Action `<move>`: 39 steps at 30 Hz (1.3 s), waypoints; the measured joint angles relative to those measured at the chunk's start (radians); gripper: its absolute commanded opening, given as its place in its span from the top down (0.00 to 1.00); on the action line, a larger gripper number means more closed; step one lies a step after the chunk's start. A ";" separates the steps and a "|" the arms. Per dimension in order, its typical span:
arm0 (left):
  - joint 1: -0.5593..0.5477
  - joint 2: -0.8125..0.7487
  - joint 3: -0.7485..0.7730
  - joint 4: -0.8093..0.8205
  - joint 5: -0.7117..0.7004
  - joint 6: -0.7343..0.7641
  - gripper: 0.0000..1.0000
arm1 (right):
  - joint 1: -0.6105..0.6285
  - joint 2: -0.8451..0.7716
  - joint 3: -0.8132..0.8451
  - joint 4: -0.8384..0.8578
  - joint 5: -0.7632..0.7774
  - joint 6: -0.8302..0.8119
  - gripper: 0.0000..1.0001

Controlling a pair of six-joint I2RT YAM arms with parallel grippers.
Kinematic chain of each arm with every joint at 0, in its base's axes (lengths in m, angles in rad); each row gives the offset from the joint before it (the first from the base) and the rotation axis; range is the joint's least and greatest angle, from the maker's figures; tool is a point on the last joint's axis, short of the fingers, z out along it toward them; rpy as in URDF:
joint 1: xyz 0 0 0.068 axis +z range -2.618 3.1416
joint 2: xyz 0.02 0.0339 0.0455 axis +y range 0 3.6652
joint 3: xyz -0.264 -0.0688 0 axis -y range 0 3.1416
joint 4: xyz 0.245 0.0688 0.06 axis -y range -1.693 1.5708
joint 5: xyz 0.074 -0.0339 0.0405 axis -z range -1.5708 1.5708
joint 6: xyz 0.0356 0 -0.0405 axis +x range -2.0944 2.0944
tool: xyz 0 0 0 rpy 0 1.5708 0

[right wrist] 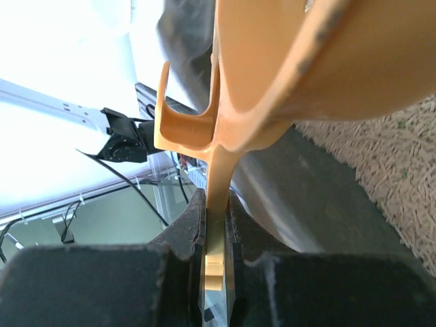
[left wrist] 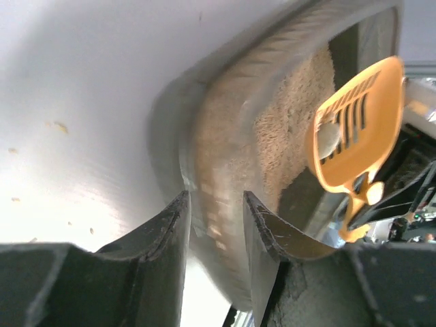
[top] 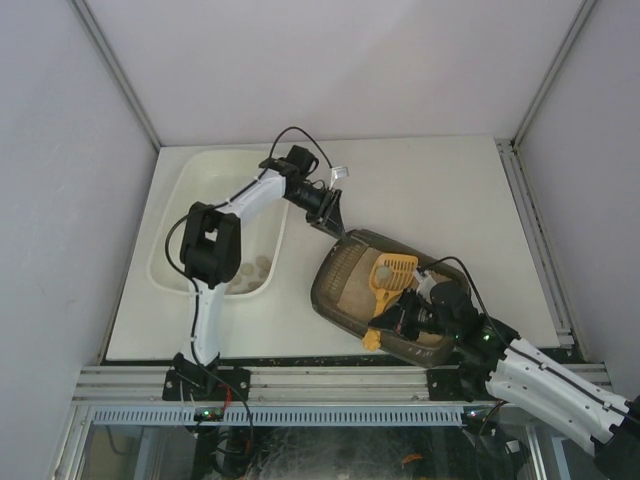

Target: Clean the litter box

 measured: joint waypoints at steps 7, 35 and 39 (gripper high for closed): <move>0.003 0.050 0.096 0.075 -0.024 -0.080 0.56 | 0.011 -0.016 -0.067 0.114 -0.012 0.006 1.00; -0.059 -0.542 -0.061 -0.249 -0.549 0.181 0.00 | 0.082 -0.329 -0.243 0.295 0.011 -0.010 1.00; -0.060 -0.656 -0.186 -0.267 -0.666 0.239 0.00 | 0.049 -0.497 -0.264 0.235 0.014 -0.004 1.00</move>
